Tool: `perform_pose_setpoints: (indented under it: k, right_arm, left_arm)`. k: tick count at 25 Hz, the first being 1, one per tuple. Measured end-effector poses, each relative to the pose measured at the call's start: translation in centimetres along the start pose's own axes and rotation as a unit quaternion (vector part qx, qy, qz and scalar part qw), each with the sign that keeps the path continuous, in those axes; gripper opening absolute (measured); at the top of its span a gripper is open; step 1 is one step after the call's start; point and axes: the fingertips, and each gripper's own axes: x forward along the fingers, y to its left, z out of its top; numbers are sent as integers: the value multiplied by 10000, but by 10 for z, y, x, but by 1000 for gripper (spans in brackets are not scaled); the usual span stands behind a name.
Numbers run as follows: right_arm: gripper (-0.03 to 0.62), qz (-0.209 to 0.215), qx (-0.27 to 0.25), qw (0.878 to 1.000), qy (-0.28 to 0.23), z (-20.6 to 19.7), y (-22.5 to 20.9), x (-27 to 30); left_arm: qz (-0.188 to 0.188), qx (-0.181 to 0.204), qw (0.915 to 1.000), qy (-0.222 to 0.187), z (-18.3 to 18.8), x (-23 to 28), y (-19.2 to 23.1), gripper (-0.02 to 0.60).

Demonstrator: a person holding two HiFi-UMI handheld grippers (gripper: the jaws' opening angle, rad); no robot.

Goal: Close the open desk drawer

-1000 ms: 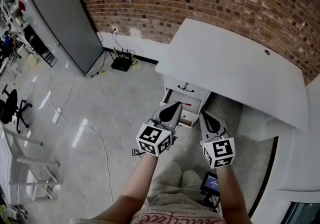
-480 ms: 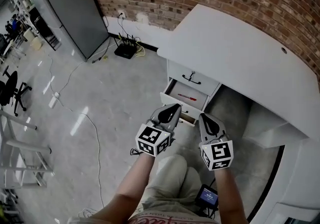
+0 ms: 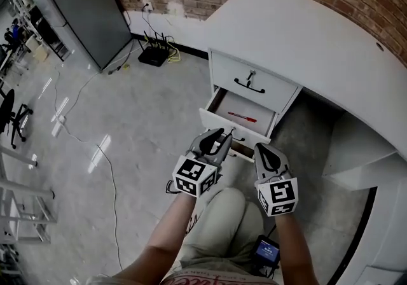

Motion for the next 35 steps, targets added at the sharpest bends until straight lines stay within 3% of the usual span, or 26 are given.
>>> perform_pose_setpoints:
  k: [7, 16, 21, 28, 35]
  right_arm:
    - [11, 10, -131, 9998, -160, -46, -3, 25]
    - [11, 18, -260, 9990, -365, -76, 9, 34]
    - [12, -48, -314, 9985, -436, -89, 12, 33]
    - [11, -196, -265, 9987, -398, -102, 8, 28]
    - [11, -245, -234, 9986, -396, -108, 10, 34]
  left_arm:
    - [122, -101, 9999, -7, -57, 16, 19, 151]
    - [303, -121, 9995, -56, -102, 13, 35, 155]
    - [368, -704, 9968, 78, -133, 20, 45, 165]
    - [490, -1935, 9791, 380, -173, 38, 65, 171]
    - [396, -3434, 9374, 430, -196, 66, 64, 172]
